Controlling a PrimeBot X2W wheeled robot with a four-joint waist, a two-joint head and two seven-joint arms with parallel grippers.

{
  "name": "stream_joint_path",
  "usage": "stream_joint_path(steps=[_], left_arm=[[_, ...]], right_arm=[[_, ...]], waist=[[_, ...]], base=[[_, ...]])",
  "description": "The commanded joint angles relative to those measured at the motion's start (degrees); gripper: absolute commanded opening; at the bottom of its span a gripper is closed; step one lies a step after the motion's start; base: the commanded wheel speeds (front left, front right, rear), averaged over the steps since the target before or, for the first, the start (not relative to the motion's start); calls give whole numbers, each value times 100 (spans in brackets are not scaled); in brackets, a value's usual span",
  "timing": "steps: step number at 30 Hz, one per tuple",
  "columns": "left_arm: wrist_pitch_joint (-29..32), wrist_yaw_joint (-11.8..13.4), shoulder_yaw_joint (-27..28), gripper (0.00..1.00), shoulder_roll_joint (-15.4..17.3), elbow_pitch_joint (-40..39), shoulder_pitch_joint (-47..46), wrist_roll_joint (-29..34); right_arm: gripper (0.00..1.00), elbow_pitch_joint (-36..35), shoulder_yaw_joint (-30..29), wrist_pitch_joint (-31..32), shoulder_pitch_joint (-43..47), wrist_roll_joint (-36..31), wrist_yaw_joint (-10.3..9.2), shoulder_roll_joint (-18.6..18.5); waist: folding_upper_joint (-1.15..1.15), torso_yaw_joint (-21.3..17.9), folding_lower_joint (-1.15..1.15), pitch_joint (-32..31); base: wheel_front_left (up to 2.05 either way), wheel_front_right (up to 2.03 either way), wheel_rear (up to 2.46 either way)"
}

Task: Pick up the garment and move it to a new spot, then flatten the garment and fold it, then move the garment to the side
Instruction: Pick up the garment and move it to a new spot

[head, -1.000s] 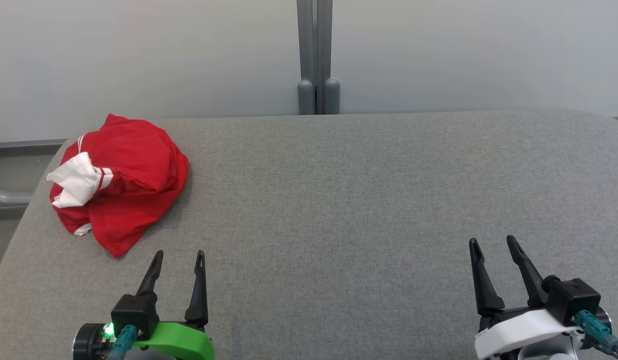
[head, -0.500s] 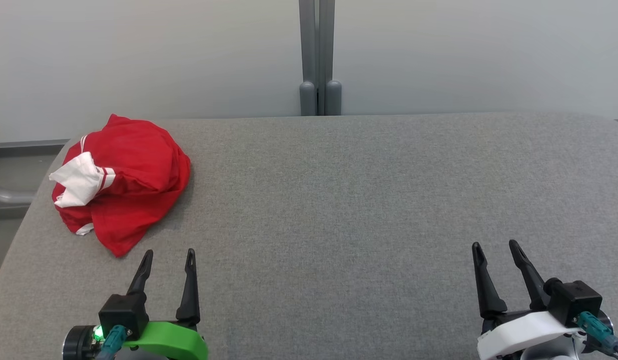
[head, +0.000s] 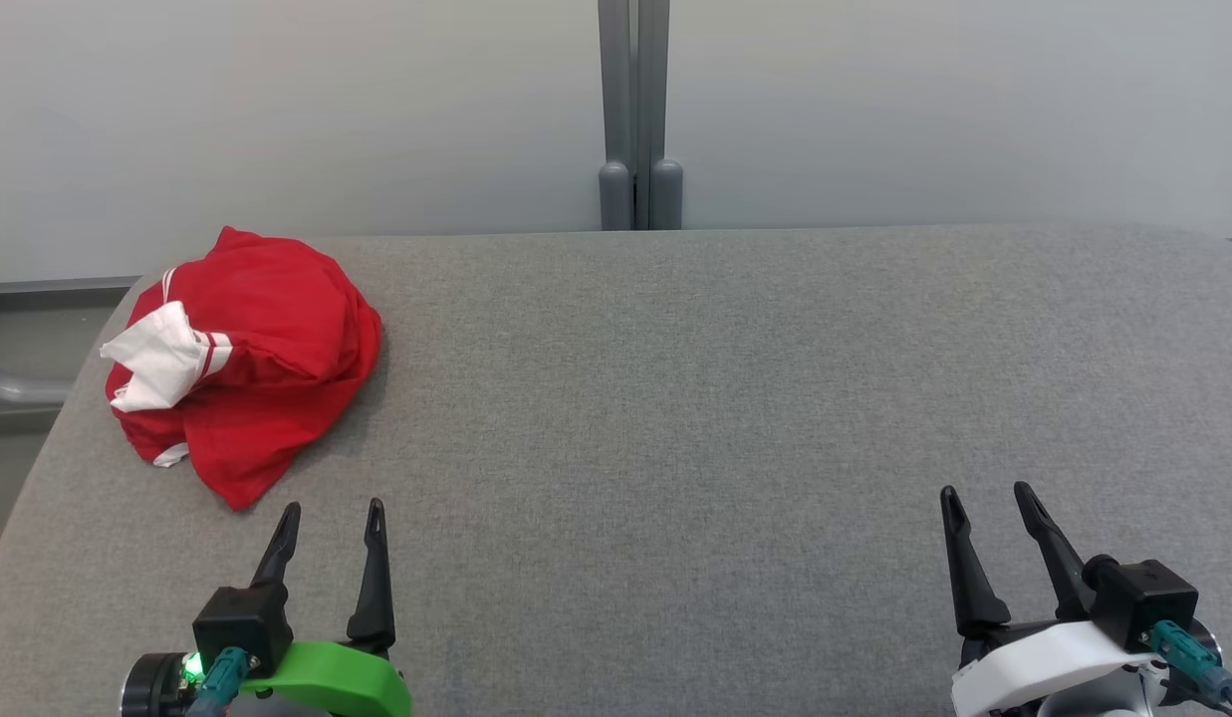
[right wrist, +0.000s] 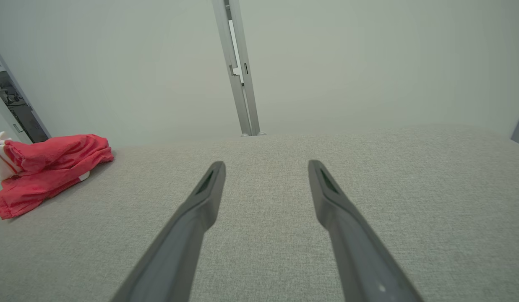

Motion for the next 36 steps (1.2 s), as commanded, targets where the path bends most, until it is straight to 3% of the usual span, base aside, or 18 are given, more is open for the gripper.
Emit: stream_joint_path(steps=[1, 13, 36], left_arm=[[10, 18, 5, 100, 44, -9, 53, -11], [-32, 78, 19, 100, 144, -17, -50, -43], [-87, 243, 206, 100, 436, -20, 104, -168]], right_arm=[[100, 9, -14, -4, 51, 37, 0, -9], [100, 24, -3, -5, 96, 46, 1, 47], [100, 166, 128, -36, 112, 114, 0, 168]], waist=[[0, 7, 0, -2], [0, 350, 0, 30], [0, 2055, 0, 12]], base=[[0, 0, 0], [0, 0, 0], [0, 0, 0]])
